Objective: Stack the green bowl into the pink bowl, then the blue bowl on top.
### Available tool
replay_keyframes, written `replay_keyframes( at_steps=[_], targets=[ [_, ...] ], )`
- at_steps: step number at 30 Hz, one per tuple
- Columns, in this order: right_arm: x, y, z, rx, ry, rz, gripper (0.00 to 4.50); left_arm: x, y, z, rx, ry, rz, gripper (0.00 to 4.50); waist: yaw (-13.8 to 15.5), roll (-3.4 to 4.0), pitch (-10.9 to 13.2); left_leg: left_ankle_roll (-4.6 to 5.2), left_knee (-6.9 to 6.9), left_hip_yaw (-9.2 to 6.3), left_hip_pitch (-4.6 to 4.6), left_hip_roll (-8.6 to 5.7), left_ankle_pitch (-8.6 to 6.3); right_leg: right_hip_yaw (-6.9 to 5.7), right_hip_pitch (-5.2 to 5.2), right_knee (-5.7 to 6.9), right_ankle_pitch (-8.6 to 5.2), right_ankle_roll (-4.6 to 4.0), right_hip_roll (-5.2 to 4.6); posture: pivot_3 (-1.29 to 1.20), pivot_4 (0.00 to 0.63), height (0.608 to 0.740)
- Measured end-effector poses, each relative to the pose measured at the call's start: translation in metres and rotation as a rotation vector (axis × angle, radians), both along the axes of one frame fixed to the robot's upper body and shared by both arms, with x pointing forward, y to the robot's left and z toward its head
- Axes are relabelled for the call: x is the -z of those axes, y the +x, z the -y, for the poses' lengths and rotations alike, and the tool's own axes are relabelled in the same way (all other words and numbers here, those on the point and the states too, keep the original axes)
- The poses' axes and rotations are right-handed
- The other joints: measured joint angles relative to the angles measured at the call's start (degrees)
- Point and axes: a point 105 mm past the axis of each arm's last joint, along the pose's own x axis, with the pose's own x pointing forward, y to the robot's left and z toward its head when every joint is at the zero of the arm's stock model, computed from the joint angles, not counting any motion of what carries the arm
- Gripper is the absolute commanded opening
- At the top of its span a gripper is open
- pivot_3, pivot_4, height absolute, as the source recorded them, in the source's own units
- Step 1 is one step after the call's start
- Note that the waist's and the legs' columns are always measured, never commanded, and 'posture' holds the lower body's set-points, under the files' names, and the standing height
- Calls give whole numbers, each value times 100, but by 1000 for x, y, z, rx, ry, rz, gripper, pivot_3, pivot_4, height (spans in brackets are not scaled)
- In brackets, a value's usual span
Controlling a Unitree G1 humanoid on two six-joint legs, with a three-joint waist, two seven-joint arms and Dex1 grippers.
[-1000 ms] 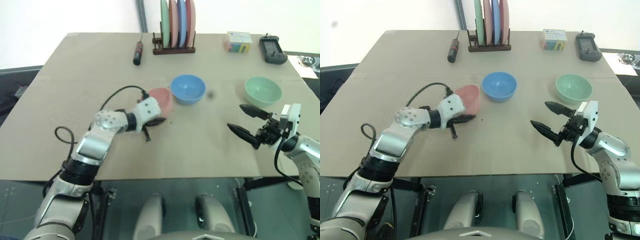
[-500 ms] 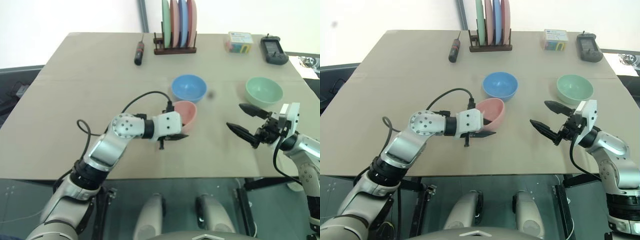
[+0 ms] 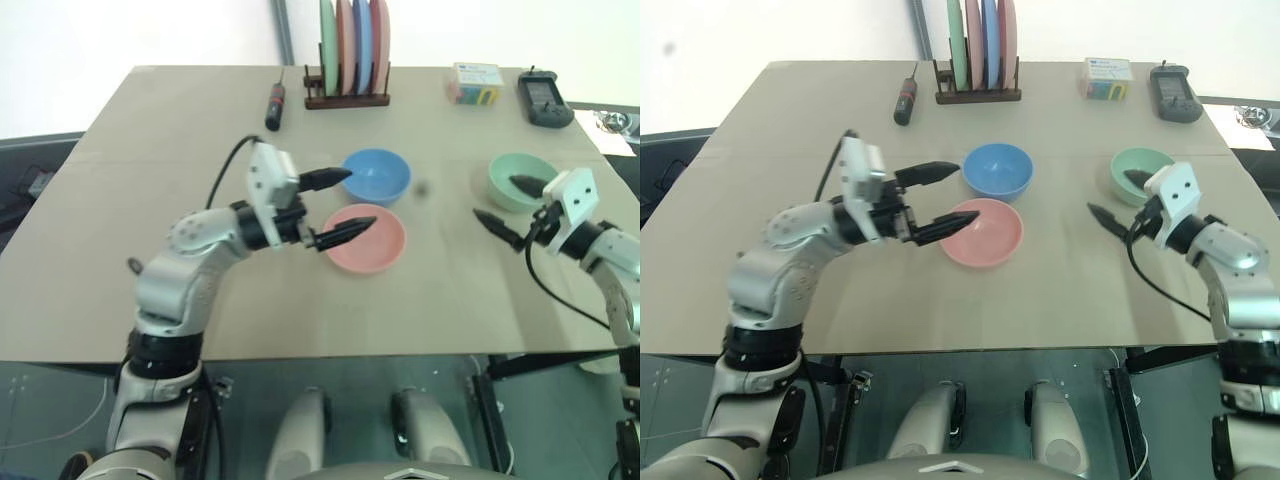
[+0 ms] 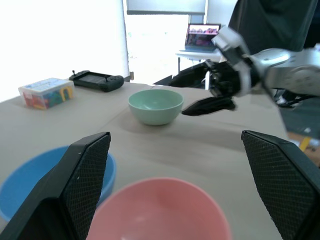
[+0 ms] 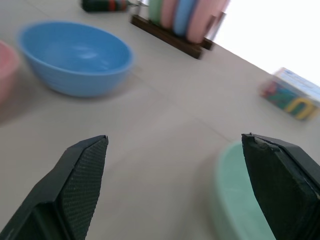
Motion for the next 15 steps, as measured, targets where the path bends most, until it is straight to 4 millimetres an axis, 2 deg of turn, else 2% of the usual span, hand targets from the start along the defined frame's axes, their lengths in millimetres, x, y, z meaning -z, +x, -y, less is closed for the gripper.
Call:
replay_keyframes(
  at_steps=[4, 6, 12, 15],
  targets=[
    [11, 27, 4, 39, -87, -66, 4500, 16, -9, -25, -33, 10, -68, 4440, -88, 0, 1, 0, 2, 12, 6, -1, 0, 13, 1, 0, 1, -1, -1, 0, 150, 740],
    [19, 38, 8, 64, -103, -119, 4500, 16, -13, -34, -41, -12, -81, 4440, -92, -1, 2, 0, 1, 9, 6, 0, 0, 10, 0, 2, 1, -1, 0, 0, 150, 740],
    [36, 62, 5, 48, -167, -238, 4500, 22, -27, -55, -59, -18, -134, 4440, -94, 1, 3, 0, -4, 10, 2, 0, 0, 11, -2, -7, 1, -2, -1, 0, 150, 740],
    [41, 69, 5, 57, -183, -273, 3733, 28, -34, -63, -74, -8, -154, 4500, -97, 1, 4, 0, -7, 11, 1, 0, 0, 12, -3, -7, 1, -3, -1, 0, 150, 740]
  ],
)
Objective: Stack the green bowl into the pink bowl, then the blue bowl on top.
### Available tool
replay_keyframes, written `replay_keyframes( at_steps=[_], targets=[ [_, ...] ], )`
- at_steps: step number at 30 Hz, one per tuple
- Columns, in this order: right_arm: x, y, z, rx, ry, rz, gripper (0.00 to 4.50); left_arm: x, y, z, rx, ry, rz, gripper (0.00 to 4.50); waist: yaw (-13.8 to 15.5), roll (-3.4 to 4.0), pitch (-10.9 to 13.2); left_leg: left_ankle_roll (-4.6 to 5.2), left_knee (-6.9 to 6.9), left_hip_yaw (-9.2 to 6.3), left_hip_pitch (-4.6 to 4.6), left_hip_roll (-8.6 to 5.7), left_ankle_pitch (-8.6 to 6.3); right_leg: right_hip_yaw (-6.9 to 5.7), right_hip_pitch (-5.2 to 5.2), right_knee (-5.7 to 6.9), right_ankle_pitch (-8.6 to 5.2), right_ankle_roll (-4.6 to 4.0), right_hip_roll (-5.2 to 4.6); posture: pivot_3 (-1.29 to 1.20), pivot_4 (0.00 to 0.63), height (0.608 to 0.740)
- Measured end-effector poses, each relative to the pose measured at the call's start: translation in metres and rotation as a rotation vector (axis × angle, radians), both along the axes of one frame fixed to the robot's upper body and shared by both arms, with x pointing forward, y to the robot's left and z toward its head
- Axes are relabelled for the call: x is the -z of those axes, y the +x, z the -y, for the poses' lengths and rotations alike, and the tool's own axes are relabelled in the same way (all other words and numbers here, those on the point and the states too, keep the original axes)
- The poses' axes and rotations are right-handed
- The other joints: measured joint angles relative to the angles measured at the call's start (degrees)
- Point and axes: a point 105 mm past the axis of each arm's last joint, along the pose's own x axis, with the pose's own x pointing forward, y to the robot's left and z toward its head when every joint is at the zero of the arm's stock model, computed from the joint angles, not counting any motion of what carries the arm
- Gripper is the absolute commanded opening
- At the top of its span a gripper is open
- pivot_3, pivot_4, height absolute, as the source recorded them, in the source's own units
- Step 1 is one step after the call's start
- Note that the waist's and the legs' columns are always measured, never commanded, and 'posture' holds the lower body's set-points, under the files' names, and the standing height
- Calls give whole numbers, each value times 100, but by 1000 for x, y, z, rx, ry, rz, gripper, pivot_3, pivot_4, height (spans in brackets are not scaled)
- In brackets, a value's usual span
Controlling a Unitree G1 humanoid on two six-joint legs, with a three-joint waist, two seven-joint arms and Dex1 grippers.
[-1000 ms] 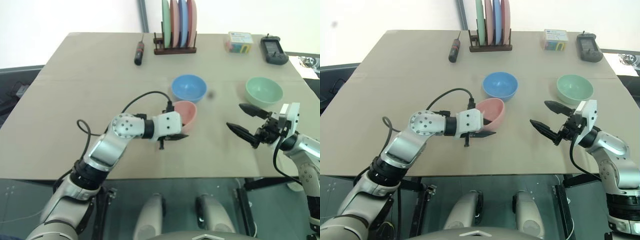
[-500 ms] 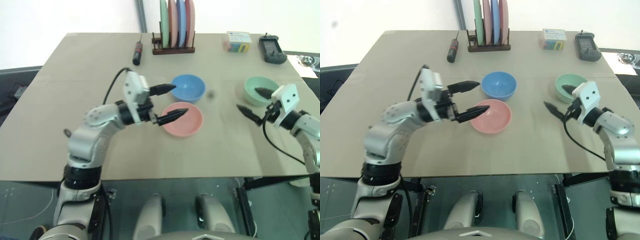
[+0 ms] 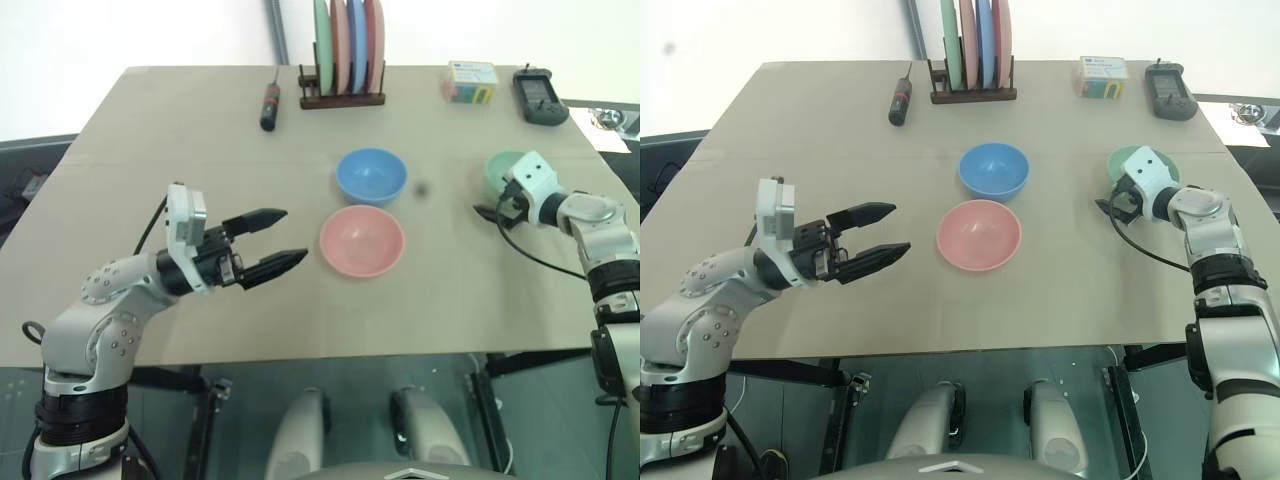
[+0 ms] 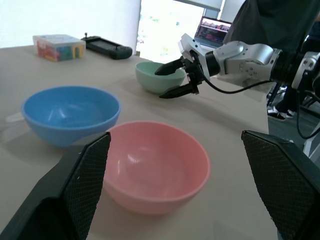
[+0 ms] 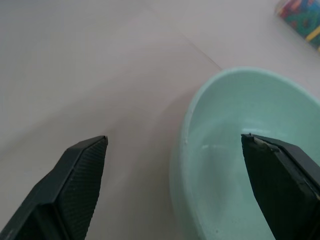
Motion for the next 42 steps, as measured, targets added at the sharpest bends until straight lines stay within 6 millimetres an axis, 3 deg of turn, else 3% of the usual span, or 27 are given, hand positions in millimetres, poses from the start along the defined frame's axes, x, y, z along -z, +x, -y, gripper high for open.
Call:
replay_keyframes(
  at_steps=[7, 9, 10, 18, 21, 24, 26, 28, 31, 33, 35, 37, 42],
  targets=[
    [4, 4, 6, 24, -14, -42, 1124, 0, -13, -11, -38, 12, 40, 4500, 3, 1, 1, 0, -3, -1, 2, 0, 0, -1, 0, 1, 0, -1, -1, 0, 150, 740],
    [5, 4, 6, 22, -17, -44, 196, -2, -16, -12, -46, 5, 57, 4500, 1, 2, 1, 0, -3, 0, 4, 0, 0, 0, 0, 2, 0, -1, -1, 0, 150, 740],
    [4, 5, 6, 20, -20, -38, 47, -2, -17, -13, -49, 2, 61, 4500, 0, 1, 1, 0, -3, 0, 4, 0, 0, 0, 0, 3, 0, -1, -1, 0, 150, 740],
    [3, 3, 1, -34, -45, -38, 47, -1, -19, -15, -56, -1, 95, 4500, -5, 1, 0, 0, -3, 1, 6, 0, 0, 0, 1, 3, 0, -1, 0, 0, 150, 740],
    [-6, 2, -17, -149, -60, -19, 47, -1, -17, -17, -68, 9, 113, 4500, -33, 5, 3, 0, -3, 3, 5, 1, 0, 2, -1, 4, 0, -1, 0, 0, 150, 740],
    [-35, -8, -58, -379, -82, 49, 47, 2, -15, -19, -74, 18, 112, 4500, -77, 12, 6, 0, -6, 1, 5, 4, 0, 1, -5, 8, 0, 0, 1, 0, 150, 740],
    [-54, -27, -87, -550, -97, 87, 47, 2, -14, -19, -69, 20, 115, 4500, -66, 11, 6, 0, -9, -9, 1, 5, 0, -10, -4, 7, 0, 0, 1, 0, 150, 740],
    [-62, -42, -107, -656, -115, 93, 47, 2, -14, -19, -67, 24, 119, 4500, -20, 12, 6, 0, -9, -12, 0, 5, 0, -14, -4, 6, 0, 0, 1, 0, 150, 740],
    [-65, -55, -118, -717, -117, 77, 47, 2, -14, -18, -62, 27, 120, 4500, 46, 11, 6, 0, -6, -13, -2, 3, 0, -17, -3, 5, -1, -1, -2, 0, 150, 740],
    [-66, -87, -150, -871, -104, 69, 47, 4, -9, -18, -62, 28, 119, 4500, 68, 11, 6, 0, -6, -16, -2, 3, 0, -20, -3, 6, -1, -1, -2, 0, 150, 740],
    [-64, -140, -203, -1139, -98, 72, 47, 2, -5, -12, -42, 36, 135, 4500, 27, 11, 6, -1, -5, -17, 0, 9, 0, -22, -3, 8, -1, -1, 3, 0, 150, 740],
    [-58, -154, -212, -1176, -103, 44, 47, 5, -4, -11, -40, 36, 124, 4500, 38, 9, 5, -1, -2, -16, -1, 6, 0, -21, -2, 6, -1, -1, 0, 0, 150, 740],
    [-54, -160, -220, -1173, -117, 36, 47, 6, -3, -12, -41, 35, 125, 4500, 43, 7, 4, -1, -2, -17, 0, 7, 0, -24, -3, 7, -2, -2, 1, 0, 150, 740]
  ],
)
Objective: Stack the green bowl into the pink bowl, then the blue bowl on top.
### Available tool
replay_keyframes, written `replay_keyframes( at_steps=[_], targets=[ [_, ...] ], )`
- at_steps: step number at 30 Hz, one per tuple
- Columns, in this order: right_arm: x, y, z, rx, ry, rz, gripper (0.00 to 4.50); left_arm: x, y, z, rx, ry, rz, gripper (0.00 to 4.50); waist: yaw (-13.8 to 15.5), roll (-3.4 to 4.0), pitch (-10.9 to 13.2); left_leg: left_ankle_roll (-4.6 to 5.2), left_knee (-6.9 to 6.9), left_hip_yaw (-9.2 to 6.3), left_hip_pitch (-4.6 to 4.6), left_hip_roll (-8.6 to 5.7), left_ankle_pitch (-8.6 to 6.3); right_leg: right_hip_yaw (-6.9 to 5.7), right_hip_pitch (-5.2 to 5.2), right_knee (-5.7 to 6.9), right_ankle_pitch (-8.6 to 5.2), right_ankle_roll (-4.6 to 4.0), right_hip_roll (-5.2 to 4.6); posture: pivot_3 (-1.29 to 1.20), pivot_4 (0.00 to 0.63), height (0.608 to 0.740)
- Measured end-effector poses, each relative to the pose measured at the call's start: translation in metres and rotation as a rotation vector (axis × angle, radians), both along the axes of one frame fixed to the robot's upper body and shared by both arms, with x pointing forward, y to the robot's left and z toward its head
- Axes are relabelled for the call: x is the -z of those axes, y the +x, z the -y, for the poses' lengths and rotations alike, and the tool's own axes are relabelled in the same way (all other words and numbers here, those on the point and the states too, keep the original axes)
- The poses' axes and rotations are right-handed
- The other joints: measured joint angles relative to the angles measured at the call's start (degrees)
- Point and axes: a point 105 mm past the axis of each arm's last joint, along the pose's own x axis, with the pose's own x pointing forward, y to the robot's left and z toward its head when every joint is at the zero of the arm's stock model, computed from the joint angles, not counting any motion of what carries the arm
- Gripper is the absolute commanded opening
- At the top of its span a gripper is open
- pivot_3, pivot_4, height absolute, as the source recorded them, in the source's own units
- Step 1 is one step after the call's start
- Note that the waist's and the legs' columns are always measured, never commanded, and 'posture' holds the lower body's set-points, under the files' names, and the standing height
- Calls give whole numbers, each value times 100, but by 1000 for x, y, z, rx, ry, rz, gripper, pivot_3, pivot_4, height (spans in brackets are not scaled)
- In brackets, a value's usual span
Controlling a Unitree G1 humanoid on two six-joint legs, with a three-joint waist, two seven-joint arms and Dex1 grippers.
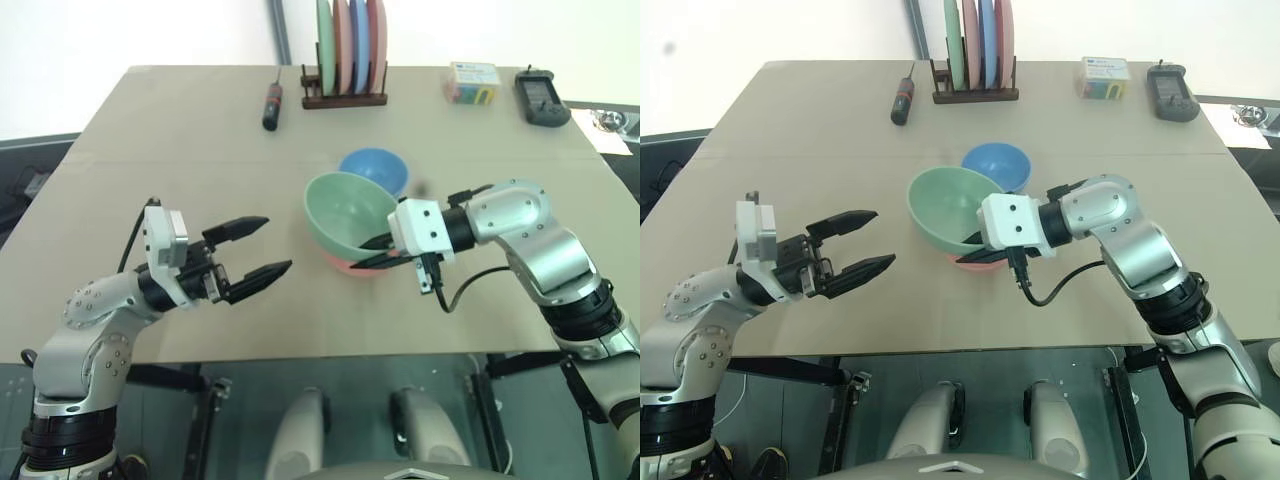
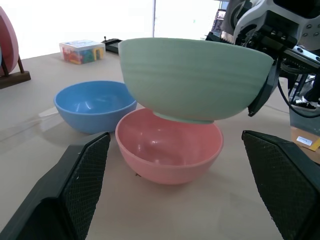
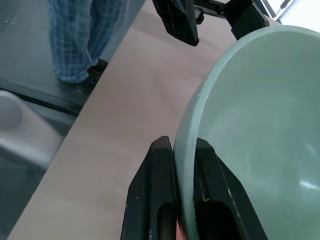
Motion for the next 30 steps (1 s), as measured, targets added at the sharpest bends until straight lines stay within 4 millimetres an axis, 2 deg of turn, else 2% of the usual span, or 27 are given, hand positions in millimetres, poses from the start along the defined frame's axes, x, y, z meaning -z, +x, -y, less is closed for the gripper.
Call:
replay_keyframes(
  at_steps=[2, 4, 5, 10, 14, 17, 20, 22, 26, 30],
  targets=[
    [3, 2, -2, 16, -4, 7, 47, 0, 0, 1, 2, 0, 0, 4500, -5, 0, 0, 0, 0, 0, -1, 0, 0, 0, -1, 0, 0, 0, 0, 0, 150, 740],
    [3, 7, -2, 43, -8, 22, 808, 0, 0, 1, 0, 0, 0, 4500, -9, 0, 0, 0, 0, 1, -1, 0, 0, 0, -1, -1, 0, 0, 0, 0, 150, 740],
    [4, 8, -1, 52, -9, 26, 1051, 0, 0, 1, 0, 0, 0, 4500, -9, 0, 0, 0, 0, 1, -1, 0, 0, 0, -1, -1, 0, 0, 0, 0, 150, 740],
    [3, 13, -2, 75, 3, 33, 3191, 1, 0, 0, -1, 0, -1, 4500, -11, 0, 0, 0, -1, 1, -1, 0, 0, 0, -1, -1, 0, 0, 0, 0, 150, 740],
    [-5, 32, 2, 149, 17, 65, 3191, 1, 1, 0, -13, 6, 5, 4500, -15, 0, 0, 0, 0, 1, 0, 0, 0, 1, -1, 0, 0, 0, 0, 0, 150, 740],
    [-20, 57, 12, 235, 50, 97, 3191, -4, 9, -6, -76, -2, 38, 4500, -10, 0, 0, 0, 0, 1, 0, 0, 0, -1, -1, 0, 1, 0, 0, 0, 150, 740],
    [-36, 81, 25, 304, 81, 131, 3191, -14, 22, -19, -187, -8, 96, 4500, -13, -1, 0, 0, -1, 2, -1, -1, 0, 0, 0, -2, 1, 0, 0, 0, 150, 740],
    [-40, 99, 34, 352, 90, 136, 3191, -18, 30, -31, -273, -3, 130, 4500, -19, 0, 0, 0, -4, 4, -1, -2, 0, 1, -1, -4, 1, 0, 0, 0, 150, 740],
    [-33, 125, 43, 409, 70, 155, 3191, -17, 41, -44, -370, 16, 145, 4500, -42, -1, 1, 0, -9, 6, -1, -2, 0, 3, -4, -6, 1, 0, 0, 0, 150, 740],
    [-8, 143, 46, 429, -13, 145, 3191, -20, 45, -52, -427, 21, 173, 4500, -44, -1, 2, 0, -15, 8, -2, -2, 0, 7, -7, -7, 2, -1, 0, 0, 150, 740]
  ],
)
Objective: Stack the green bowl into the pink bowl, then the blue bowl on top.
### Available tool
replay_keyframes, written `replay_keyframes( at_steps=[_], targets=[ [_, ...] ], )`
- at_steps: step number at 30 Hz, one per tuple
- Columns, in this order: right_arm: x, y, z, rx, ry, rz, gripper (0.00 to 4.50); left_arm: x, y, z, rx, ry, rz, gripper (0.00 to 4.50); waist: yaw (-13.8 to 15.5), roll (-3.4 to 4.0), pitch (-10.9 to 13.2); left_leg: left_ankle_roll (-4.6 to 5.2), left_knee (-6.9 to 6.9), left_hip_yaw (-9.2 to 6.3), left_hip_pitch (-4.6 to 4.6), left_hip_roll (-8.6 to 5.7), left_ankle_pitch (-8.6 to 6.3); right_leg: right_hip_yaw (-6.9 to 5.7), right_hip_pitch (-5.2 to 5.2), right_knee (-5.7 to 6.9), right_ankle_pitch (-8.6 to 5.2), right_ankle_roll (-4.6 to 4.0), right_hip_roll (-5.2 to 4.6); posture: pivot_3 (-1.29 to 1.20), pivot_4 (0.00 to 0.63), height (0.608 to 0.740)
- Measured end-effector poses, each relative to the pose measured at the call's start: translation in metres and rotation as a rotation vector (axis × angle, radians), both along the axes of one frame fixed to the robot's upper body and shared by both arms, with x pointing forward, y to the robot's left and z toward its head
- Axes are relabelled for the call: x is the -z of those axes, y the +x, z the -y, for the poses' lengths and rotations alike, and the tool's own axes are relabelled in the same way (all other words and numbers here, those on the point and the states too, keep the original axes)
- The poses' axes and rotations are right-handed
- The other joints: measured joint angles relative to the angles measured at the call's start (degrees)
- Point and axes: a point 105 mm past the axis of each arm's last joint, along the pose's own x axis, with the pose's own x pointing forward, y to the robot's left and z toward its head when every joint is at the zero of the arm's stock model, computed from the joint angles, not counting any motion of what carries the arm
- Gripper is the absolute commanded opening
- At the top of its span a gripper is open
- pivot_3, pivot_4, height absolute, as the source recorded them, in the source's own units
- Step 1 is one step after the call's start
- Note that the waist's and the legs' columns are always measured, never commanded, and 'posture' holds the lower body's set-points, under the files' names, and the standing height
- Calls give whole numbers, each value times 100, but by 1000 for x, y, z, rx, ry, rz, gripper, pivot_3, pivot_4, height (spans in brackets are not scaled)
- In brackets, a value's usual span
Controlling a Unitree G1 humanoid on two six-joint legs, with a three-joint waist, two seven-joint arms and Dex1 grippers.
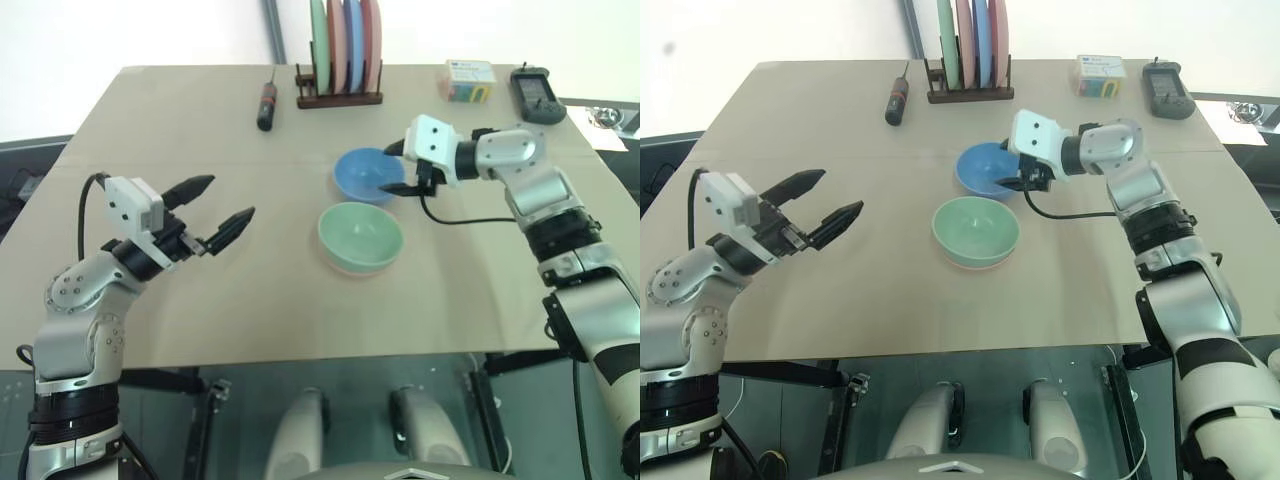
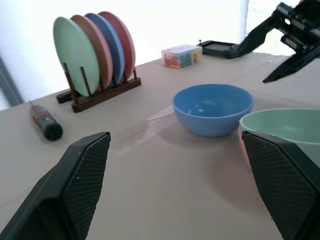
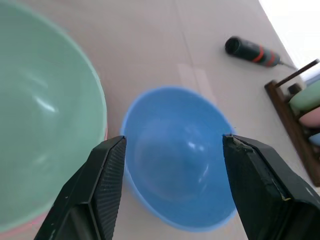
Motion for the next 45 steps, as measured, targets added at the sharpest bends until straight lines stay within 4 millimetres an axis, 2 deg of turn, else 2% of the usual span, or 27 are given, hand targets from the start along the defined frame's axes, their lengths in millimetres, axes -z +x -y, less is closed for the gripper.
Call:
replay_keyframes(
  at_steps=[2, 4, 12, 14, 17, 18, 21, 22, 30, 34, 38, 40, 41, 43, 45],
  targets=[
    [18, 4, 1, -3, -61, -21, 3191, -3, 1, -7, -46, 0, 17, 4500, -1, 1, 1, 0, -3, 0, 0, 0, 0, 0, -2, 1, 0, 0, 0, 0, 150, 740],
    [26, 7, 3, 1, -90, -31, 3191, -4, 0, -10, -61, -1, 23, 4500, -2, 1, 2, -1, -5, 1, 0, -1, 0, 2, -4, 1, 0, -1, -1, 0, 150, 740],
    [30, 15, -2, 17, -157, 5, 3191, 4, -7, -21, -119, -4, 3, 4500, -4, 2, 2, -1, -14, 0, 2, -1, 1, 4, -8, 4, 1, -1, -1, 0, 150, 740],
    [36, 16, -4, 25, -163, -5, 2682, 4, -7, -23, -130, -6, 7, 4500, 1, 2, 2, -2, -14, 1, 1, -1, 1, 4, -8, 4, 1, -1, -2, 0, 150, 740],
    [42, 18, -6, 45, -177, -10, 1411, 3, -10, -22, -138, -2, 18, 4500, 1, 3, 2, -2, -16, 1, 1, -2, 1, 5, -8, 2, 1, -1, -3, 0, 150, 740],
    [43, 18, -6, 46, -177, -9, 1274, 3, -10, -22, -138, -2, 19, 4500, 0, 3, 2, -2, -17, 1, 1, -2, 1, 5, -9, 2, 1, -1, -2, 0, 150, 740],
    [44, 18, -8, 50, -183, -4, 297, 4, -11, -23, -148, -6, 19, 4500, -4, 3, 2, -2, -19, 1, 1, -3, 1, 5, -9, 3, 1, -2, -2, 0, 150, 740],
    [44, 18, -8, 50, -187, -3, 143, 5, -12, -22, -148, -4, 17, 4500, -5, 3, 2, -2, -19, 2, 1, -3, 1, 5, -9, 2, 1, -1, -2, 0, 150, 740],
    [43, 18, -9, 31, -197, 32, 143, 6, -13, -21, -143, -3, 18, 4500, -5, 3, 3, -2, -20, 1, 2, -3, 1, 5, -10, 3, 1, -2, -2, 0, 150, 740],
    [30, 10, -15, -46, -138, 7, 143, 3, -11, -19, -132, -1, 26, 4500, -3, 4, 4, -2, -20, 1, 1, -3, 1, 5, -10, 2, 1, -1, -2, 0, 150, 740],
    [-9, -8, -27, -198, -43, -12, 143, -1, -9, -15, -112, 4, 34, 4500, -1, 8, 8, -2, -20, -1, -1, -2, 1, 3, -10, 3, 1, -1, -2, 0, 150, 740],
    [-39, -29, -28, -325, -38, 29, 143, -2, -6, -14, -95, 8, 32, 4500, 15, 8, 8, -2, -22, -9, 0, -2, 1, -7, -8, 3, 1, -1, -3, 0, 150, 740],
    [-47, -37, -29, -361, -35, 43, 143, -2, -6, -13, -92, 9, 30, 4500, 20, 6, 7, -2, -22, -12, 0, -2, 0, -12, -5, 2, 1, -1, -4, 0, 150, 740],
    [-51, -52, -26, -409, -39, 32, 143, 0, -4, -8, -65, 12, 21, 4500, 39, 4, 5, -2, -22, -16, 0, -3, 0, -17, -1, 0, 1, -1, -6, 0, 150, 740],
    [-42, -70, -19, -443, -60, -21, 143, 2, -1, -4, -37, 13, 8, 4500, 72, 4, 6, -2, -19, -17, -1, -6, 0, -19, 0, 1, 1, -1, -9, 0, 150, 740]
  ],
)
